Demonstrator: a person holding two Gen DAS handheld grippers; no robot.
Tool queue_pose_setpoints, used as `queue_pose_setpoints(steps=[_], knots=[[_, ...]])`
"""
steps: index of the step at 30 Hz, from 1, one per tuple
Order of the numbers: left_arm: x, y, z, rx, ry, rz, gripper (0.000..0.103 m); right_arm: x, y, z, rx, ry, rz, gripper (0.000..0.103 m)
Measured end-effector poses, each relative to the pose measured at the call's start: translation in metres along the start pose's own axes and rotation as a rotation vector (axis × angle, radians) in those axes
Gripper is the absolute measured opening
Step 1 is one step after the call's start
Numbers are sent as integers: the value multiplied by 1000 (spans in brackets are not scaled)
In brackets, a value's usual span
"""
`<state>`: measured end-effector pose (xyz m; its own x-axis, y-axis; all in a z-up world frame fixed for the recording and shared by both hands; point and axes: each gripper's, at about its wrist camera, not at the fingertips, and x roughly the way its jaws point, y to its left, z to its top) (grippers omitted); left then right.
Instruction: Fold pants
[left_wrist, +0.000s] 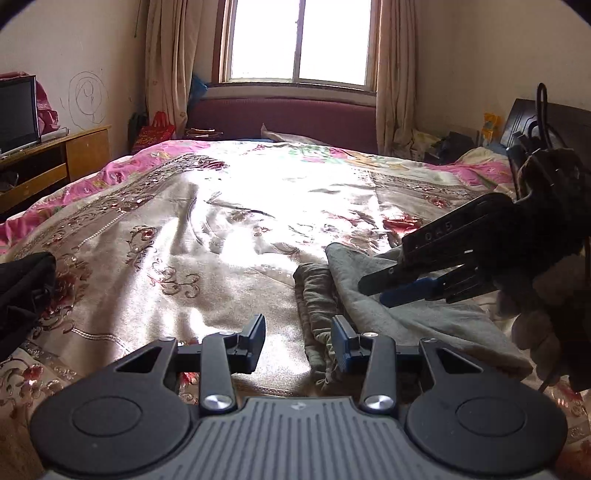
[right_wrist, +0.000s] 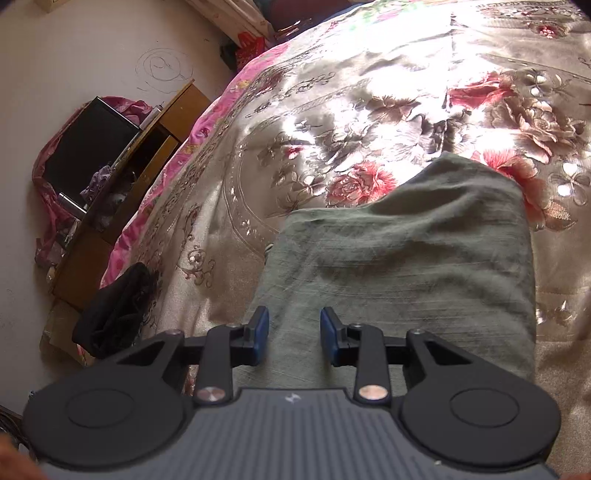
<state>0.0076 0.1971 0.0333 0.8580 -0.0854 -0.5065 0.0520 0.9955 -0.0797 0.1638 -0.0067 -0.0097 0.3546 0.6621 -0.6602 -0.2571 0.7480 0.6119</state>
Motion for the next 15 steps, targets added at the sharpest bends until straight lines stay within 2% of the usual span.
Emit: queue_pose_setpoints(steps=[2,4,7,9,15], knots=[[-2,-1,3,3,-12,-8,53,21,-2,0,36,38,15,33],[-3,-6,5,20,-17,-25,53,31,-1,3,49,37,23,33],[2,-15,6,34,-14,-63,53,30,-4,10,104,54,143,33],[7,-23,7,50,-13,-86,54,20,-6,14,105,47,164,33],[36,-58,16,114,-22,-134,56,-27,-25,23,36,-87,38,35]])
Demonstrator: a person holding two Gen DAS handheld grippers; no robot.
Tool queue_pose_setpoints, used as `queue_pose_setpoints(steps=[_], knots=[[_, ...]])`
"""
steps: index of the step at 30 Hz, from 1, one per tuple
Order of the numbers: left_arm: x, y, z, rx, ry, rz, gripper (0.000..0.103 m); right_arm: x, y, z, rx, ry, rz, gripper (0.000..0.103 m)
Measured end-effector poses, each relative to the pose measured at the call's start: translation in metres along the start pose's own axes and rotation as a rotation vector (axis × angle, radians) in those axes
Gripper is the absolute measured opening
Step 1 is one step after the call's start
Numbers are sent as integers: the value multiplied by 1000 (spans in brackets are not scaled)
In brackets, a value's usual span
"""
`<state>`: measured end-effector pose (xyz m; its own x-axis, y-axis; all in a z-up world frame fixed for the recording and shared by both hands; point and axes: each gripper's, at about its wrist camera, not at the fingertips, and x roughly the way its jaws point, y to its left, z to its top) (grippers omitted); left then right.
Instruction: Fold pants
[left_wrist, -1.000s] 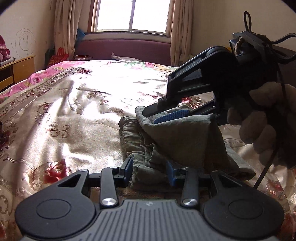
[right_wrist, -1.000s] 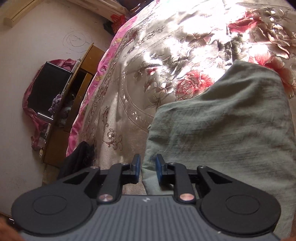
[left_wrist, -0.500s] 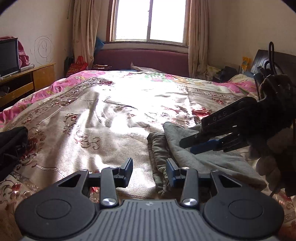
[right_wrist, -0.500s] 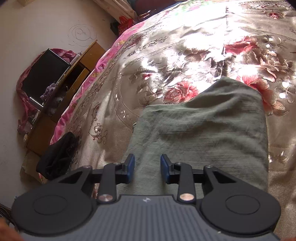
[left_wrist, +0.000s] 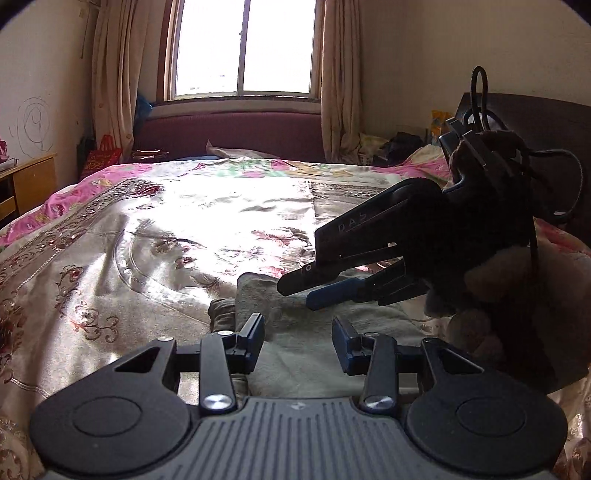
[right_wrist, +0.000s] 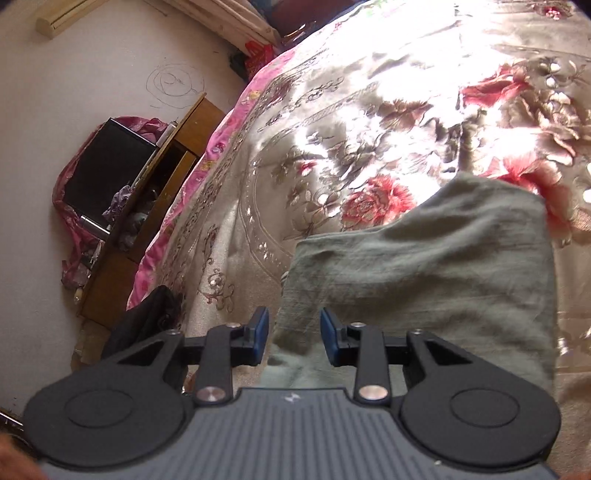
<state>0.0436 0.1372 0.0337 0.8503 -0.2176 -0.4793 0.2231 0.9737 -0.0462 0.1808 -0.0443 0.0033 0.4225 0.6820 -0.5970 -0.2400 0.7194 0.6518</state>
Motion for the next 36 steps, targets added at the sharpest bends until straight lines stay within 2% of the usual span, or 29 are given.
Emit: queue_pose_setpoints(steps=[2,5,7,9,11,13,18,21,26,32,36], knots=[[13,-4,-1,19,27,25,57,0,-6,9,-7,3,-43,35],[30,1,-10,38,109,89,57,13,0,19,-87,22,-52,35],[37,11,-17,18,167,133,57,30,4,21,-120,50,-56,35],[38,22,-24,-33,199,126,60,53,8,18,-141,88,-68,35],[40,28,-26,-68,208,122,61,71,14,14,-162,113,-67,35],[43,27,-28,-47,211,140,61,80,21,10,-176,119,-63,35],[36,33,-30,-90,204,138,61,87,61,-8,-413,106,-125,35],[31,35,-30,-106,201,150,62,91,71,-21,-517,108,-145,41],[18,26,-26,-48,193,190,62,49,54,-15,-381,62,-77,38],[6,21,-17,-40,204,245,61,-26,22,-28,-318,-10,-116,40],[-4,10,-12,-36,209,265,61,-56,4,-47,-287,-34,-177,40]])
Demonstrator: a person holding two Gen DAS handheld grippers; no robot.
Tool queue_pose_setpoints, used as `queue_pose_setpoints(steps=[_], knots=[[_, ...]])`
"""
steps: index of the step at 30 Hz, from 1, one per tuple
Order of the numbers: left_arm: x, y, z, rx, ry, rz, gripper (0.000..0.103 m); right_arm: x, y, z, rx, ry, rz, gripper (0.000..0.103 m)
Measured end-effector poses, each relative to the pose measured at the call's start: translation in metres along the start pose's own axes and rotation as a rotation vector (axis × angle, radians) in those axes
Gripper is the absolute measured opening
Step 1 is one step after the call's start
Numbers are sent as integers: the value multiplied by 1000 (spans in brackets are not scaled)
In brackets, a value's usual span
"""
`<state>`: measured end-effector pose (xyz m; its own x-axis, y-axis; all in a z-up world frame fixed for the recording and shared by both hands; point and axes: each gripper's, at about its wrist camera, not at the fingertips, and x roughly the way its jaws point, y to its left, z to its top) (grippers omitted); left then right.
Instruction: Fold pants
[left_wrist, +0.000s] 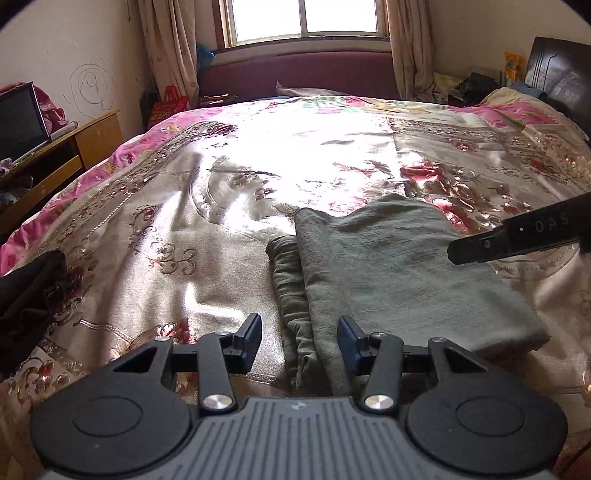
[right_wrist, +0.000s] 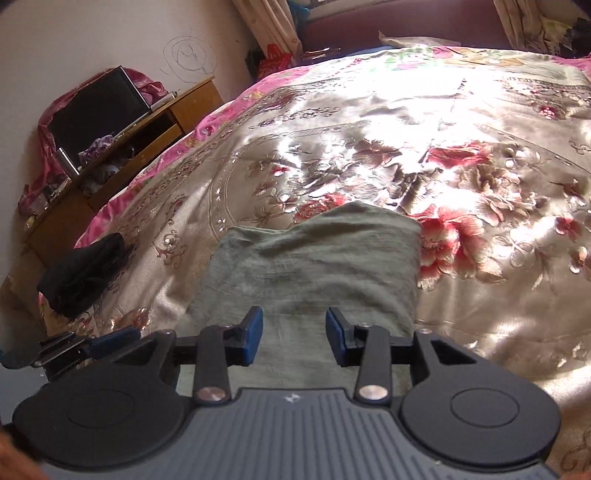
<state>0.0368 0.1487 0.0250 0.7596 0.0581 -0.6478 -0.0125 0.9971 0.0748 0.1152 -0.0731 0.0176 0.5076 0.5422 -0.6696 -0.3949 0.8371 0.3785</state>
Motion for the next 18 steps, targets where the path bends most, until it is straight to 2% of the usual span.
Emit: queue_pose_setpoints(steps=[8,13,18], knots=[[-20,-36,5,-1,-23,-34,62,-32,-10,-34,81,-5,-37,40],[-30,-54,-3,-12,-10,-51,64,-43,-7,-47,62,4,-80,40],[-39,-67,-11,6,-29,-56,74,-47,2,-57,48,12,-105,40]])
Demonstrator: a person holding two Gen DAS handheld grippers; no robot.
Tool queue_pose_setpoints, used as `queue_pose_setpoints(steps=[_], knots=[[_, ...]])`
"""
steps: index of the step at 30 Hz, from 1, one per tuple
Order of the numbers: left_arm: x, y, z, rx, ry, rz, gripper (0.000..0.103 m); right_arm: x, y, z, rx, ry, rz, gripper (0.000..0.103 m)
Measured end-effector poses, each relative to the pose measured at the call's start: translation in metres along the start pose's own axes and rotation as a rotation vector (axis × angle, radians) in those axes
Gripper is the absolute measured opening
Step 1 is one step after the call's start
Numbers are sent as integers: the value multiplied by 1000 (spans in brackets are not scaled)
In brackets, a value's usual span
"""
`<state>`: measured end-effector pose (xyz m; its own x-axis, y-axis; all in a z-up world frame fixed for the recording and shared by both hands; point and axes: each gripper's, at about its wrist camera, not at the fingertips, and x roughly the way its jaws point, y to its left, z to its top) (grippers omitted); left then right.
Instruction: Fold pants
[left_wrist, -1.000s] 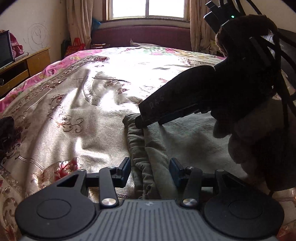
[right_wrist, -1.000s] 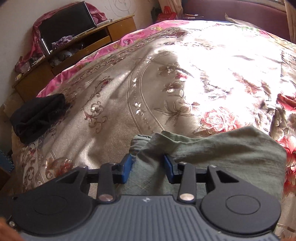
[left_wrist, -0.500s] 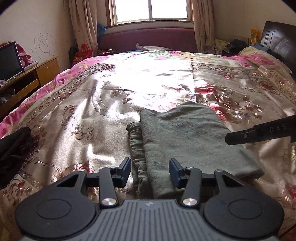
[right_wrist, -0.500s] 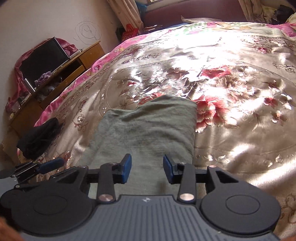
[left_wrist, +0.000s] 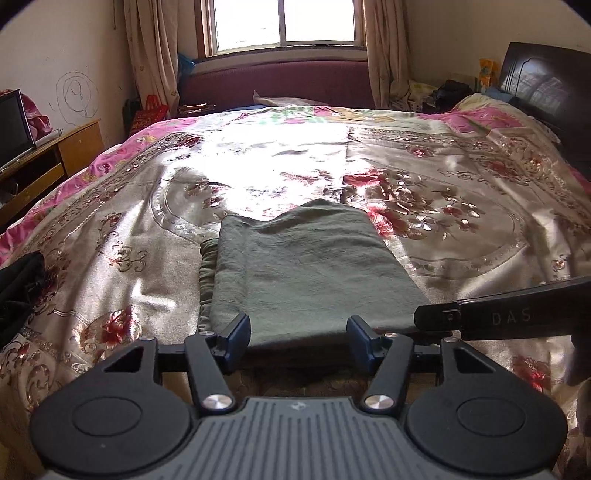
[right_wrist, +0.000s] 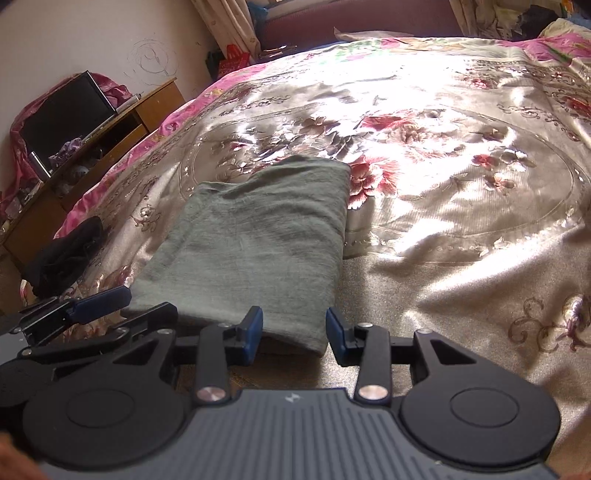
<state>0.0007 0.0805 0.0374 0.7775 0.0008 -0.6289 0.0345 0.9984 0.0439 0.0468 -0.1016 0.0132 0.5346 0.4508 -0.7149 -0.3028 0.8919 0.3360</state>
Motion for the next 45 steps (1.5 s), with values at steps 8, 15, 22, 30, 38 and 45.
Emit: queue_pose_setpoints(steps=[8,15,22,30,38,45], knots=[[-8,-4,-3,-4,-30,19,91,-9,8,-9,-26,-9,-40,40],[-11,-6,-7,0,-40,39,98,-13,11,-12,-35,-9,-63,40],[-13,-6,-10,4,-46,68,103,-14,12,-15,-49,-10,-81,40],[-12,-4,-15,-18,-32,66,103,-14,14,-20,-51,0,-85,40],[-11,-6,-28,-40,-10,49,103,-13,11,-33,-47,23,-100,40],[-13,-15,-43,-3,1,58,103,-14,6,-52,-39,27,-117,40]])
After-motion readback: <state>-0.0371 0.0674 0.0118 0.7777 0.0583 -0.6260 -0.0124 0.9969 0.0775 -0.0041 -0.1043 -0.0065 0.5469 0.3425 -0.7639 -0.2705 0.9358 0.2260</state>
